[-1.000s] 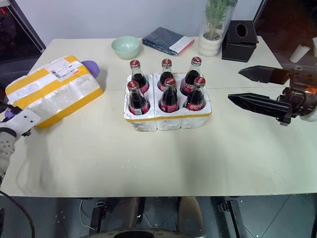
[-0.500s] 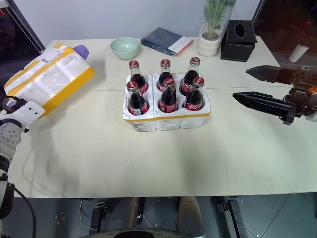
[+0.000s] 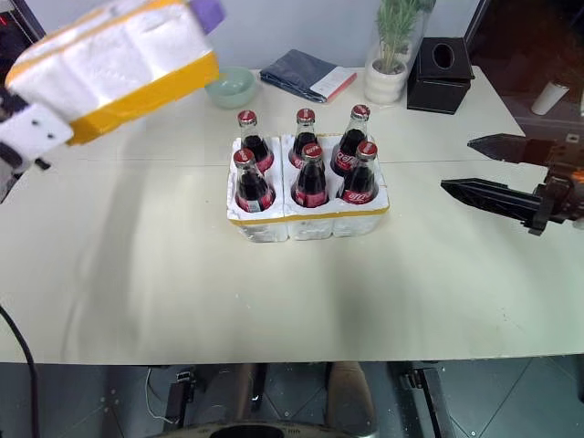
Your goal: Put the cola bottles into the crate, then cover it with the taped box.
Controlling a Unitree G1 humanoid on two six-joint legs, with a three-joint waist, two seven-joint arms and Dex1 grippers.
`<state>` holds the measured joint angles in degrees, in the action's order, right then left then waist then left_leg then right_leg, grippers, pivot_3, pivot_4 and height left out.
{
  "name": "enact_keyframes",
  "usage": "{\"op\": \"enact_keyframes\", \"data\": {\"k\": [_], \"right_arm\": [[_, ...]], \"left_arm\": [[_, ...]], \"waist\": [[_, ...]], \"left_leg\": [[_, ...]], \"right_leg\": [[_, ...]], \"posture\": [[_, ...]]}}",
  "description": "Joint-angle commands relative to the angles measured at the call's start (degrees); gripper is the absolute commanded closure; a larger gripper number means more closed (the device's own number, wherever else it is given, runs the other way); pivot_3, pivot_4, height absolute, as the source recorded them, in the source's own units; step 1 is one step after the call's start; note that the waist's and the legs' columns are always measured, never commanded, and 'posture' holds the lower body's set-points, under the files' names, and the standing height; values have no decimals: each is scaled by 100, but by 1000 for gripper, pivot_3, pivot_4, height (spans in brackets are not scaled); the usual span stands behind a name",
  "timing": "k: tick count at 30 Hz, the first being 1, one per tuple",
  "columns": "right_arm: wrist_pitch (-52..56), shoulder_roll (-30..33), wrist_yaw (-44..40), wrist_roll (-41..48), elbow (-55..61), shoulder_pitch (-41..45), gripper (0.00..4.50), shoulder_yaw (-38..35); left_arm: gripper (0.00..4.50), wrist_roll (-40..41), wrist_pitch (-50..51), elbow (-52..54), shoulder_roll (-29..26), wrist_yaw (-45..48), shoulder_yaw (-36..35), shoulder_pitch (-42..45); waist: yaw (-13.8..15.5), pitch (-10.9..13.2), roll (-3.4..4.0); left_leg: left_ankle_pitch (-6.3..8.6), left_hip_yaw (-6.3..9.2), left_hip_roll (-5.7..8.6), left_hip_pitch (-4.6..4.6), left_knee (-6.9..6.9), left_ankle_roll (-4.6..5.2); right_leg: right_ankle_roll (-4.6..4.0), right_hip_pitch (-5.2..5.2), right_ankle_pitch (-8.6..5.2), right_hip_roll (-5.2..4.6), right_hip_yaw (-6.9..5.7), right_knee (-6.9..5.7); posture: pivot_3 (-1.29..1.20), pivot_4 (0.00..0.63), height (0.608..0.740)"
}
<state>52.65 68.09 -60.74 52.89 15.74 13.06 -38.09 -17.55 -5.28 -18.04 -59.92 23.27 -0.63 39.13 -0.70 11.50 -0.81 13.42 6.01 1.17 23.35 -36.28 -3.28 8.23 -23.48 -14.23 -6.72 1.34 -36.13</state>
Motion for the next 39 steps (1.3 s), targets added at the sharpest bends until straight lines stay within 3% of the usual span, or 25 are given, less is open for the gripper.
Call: {"op": "enact_keyframes", "data": {"k": [1,5,10,15,23,24,25,28,34,39], "right_arm": [[-151,-22,8,-36,13,73,0,29],[-221,-50,52,-74,-72,187,0,203],[-313,-155,56,-166,-117,126,0,215],[-445,-303,-52,-207,-143,-180,0,-61],[-556,-501,68,-187,-22,-295,0,-85],[-558,-524,108,-177,12,-288,0,-59],[-549,-541,144,-159,34,-271,0,-37],[-537,-573,212,-141,73,-223,0,27],[-643,-586,160,-237,-101,-180,0,154],[-746,-561,58,-316,-246,-189,0,209]], "left_arm": [[4145,124,466,1220,35,644,63,412],[4145,-67,1256,2422,352,1610,651,981],[4145,-313,2040,3201,648,2298,1077,1238],[4145,-1006,1861,3632,28,3107,1467,1090],[4145,-994,1742,3760,348,3179,1368,1153],[3127,-922,1754,3846,384,3215,1321,1086],[2845,-854,1777,3920,417,3241,1268,1028],[1334,-612,1940,4058,461,3311,1017,909],[1334,55,1999,4283,129,3640,311,376],[1334,1132,2637,4832,-362,4599,-711,-1004]], "waist": [[-6,0,0],[-15,0,0],[-55,0,1],[-47,1,1],[-34,1,1],[-38,1,1],[-41,1,1],[-33,1,1],[-51,1,2],[-56,1,4]], "left_leg": [[0,0,0,-1,0,0],[0,-1,0,-1,0,1],[-1,0,-1,-2,0,2],[-1,0,-1,-2,1,2],[-1,1,-1,-5,-21,2],[-1,1,-1,-5,-21,2],[-1,2,-1,-4,-21,2],[-1,4,-1,-5,-20,3],[0,4,-1,-5,-23,3],[0,5,-2,-4,-24,3]], "right_leg": [[0,0,0,0,0,0],[1,0,0,2,1,-2],[2,1,-1,5,1,-2],[2,0,-3,7,3,-2],[4,14,-3,7,3,-3],[4,14,-3,7,3,-3],[4,13,-3,7,3,-3],[4,13,-3,7,2,-6],[4,13,-3,7,3,-5],[3,13,-3,7,2,-6]], "posture": [[0,150,740],[0,150,740],[0,150,740],[0,150,740],[0,150,740],[0,150,740],[0,150,740],[0,150,740],[0,150,740],[0,150,740]]}}
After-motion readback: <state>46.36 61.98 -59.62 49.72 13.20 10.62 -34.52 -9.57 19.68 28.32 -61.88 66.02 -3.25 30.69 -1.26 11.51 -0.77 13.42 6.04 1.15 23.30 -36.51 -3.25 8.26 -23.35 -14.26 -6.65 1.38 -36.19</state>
